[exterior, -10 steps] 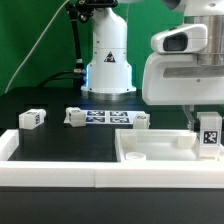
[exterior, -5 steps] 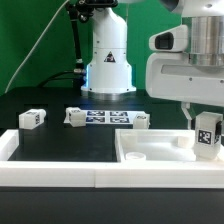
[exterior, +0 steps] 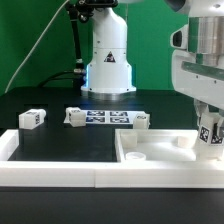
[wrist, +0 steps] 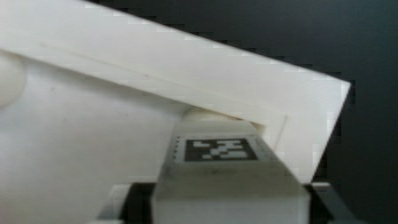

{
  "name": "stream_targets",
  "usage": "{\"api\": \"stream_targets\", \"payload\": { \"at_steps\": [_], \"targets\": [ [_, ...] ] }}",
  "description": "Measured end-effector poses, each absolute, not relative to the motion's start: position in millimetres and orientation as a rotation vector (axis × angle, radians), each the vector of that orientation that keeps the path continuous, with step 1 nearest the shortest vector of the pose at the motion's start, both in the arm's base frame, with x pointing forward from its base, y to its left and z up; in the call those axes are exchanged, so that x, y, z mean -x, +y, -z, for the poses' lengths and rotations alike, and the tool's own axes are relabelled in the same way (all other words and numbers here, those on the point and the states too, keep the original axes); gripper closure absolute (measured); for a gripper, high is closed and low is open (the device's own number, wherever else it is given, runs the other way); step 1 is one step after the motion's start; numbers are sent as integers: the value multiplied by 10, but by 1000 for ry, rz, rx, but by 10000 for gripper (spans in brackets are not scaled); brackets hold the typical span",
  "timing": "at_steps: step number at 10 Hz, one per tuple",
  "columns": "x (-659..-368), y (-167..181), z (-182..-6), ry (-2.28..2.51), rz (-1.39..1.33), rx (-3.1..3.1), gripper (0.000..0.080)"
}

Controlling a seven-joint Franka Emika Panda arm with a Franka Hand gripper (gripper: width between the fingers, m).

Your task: Assemble one leg

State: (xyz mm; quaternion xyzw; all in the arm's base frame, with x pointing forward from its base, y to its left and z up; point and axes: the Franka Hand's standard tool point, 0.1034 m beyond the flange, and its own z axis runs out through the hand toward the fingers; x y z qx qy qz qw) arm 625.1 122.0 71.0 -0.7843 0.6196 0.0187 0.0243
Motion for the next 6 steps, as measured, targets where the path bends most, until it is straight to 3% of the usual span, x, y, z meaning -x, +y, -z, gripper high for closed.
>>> {"api": "stream_targets", "payload": {
  "at_steps": [2,3,4,5,6],
  "targets": [
    [-6252,1235,-709,2055,-77,2297,509],
    [-6251,1244,-709,2073,-82,2277,453],
    [-6250,1246,-708,2044,-81,2303,317],
    [-6250,1248,-708,2001,-80,2340,317],
    [-6250,1249,-707,1958,-78,2375,188]
  ]
}}
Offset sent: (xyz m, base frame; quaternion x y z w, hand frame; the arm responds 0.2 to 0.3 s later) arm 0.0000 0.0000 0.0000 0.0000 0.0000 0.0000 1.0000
